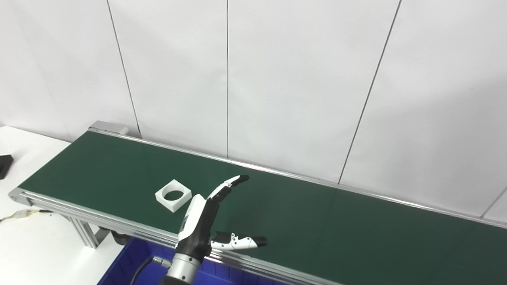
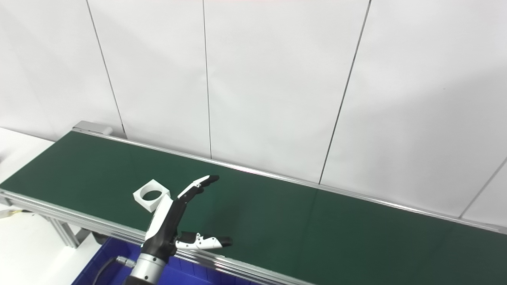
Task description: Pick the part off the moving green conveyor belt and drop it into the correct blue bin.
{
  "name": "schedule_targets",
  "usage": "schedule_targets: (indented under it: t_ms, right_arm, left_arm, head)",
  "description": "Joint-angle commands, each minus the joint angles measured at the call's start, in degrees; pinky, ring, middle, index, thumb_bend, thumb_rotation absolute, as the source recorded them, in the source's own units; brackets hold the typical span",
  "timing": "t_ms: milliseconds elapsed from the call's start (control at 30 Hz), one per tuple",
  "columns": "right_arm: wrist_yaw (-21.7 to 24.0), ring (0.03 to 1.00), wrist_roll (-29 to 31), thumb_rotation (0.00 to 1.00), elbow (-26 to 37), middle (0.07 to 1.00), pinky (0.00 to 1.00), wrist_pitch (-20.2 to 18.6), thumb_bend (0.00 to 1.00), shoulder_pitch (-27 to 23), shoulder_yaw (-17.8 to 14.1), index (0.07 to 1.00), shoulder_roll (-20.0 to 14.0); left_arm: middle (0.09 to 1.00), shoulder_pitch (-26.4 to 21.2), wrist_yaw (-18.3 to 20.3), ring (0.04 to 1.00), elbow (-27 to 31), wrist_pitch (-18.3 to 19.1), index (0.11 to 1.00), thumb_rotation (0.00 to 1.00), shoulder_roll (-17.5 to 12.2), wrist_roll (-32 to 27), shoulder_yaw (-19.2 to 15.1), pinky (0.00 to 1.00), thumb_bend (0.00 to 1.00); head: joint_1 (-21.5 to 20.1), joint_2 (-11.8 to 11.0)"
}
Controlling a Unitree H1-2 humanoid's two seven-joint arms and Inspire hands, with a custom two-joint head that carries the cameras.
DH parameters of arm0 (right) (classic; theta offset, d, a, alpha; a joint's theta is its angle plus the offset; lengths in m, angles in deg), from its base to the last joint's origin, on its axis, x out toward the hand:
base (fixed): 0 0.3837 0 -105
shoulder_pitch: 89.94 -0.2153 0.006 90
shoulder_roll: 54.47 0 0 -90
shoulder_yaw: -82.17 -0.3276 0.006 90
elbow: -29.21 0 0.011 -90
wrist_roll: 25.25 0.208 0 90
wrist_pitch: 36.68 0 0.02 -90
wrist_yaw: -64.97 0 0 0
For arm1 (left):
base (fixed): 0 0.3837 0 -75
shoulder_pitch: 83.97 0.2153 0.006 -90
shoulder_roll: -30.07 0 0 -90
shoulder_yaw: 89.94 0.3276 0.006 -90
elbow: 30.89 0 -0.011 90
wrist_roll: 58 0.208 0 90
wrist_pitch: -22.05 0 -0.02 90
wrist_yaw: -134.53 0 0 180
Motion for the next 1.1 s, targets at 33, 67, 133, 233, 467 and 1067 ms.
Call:
schedule_targets:
  t_ms: [33, 67, 133, 233, 467, 1067]
  right_arm:
    - [-0.91, 0.840, 0.75, 0.28, 1.83, 0.867, 0.79, 3.49, 0.99, -0.32, 0.15, 0.933, -0.49]
    - [-0.96, 0.840, 0.76, 0.28, 1.82, 0.867, 0.79, 3.49, 0.99, -0.34, 0.21, 0.933, -0.54]
    - [-1.11, 0.840, 0.57, 0.28, 1.73, 0.867, 0.79, 3.48, 0.99, -0.39, 0.26, 0.933, -0.54]
    - [-1.31, 0.840, 0.30, 0.27, 1.57, 0.867, 0.78, 3.45, 0.99, -0.55, 0.43, 0.928, -0.48]
    - [-1.91, 0.839, -0.05, 0.27, 1.44, 0.864, 0.77, 3.47, 0.99, -0.64, 0.99, 0.928, -0.61]
    - [-3.88, 0.821, -0.40, 0.27, 1.14, 0.862, 0.74, 3.48, 0.99, -0.92, 2.59, 0.924, -1.24]
  left_arm:
    - [0.871, -2.40, -2.97, 0.856, -0.05, 0.72, 0.856, 0.46, -1.32, 4.23, 0.49, 0.82, 0.87]
    - [0.871, -2.48, -3.25, 0.855, -0.14, 0.97, 0.856, 0.46, -1.43, 4.76, 0.64, 0.81, 0.87]
    - [0.871, -3.20, -3.89, 0.853, -0.69, 2.53, 0.857, 0.47, -1.80, 7.00, 0.82, 0.81, 0.87]
    - [0.881, -4.98, -4.99, 0.863, -2.28, 5.46, 0.863, 0.49, -2.73, 11.11, 1.01, 0.81, 0.87]
    - [0.901, -8.52, -6.35, 0.898, -7.05, 7.24, 0.878, 0.49, -5.66, 11.41, 1.19, 0.86, 0.87]
    - [0.921, -15.89, -10.33, 0.884, -19.21, 12.59, 0.914, 0.49, -11.90, 12.22, 2.12, 0.91, 0.89]
  head:
    - [0.02, 0.10]
    - [0.02, 0.10]
    - [0.07, -0.04]
    - [0.00, -0.06]
    - [-0.04, -0.23]
    - [-0.16, -0.39]
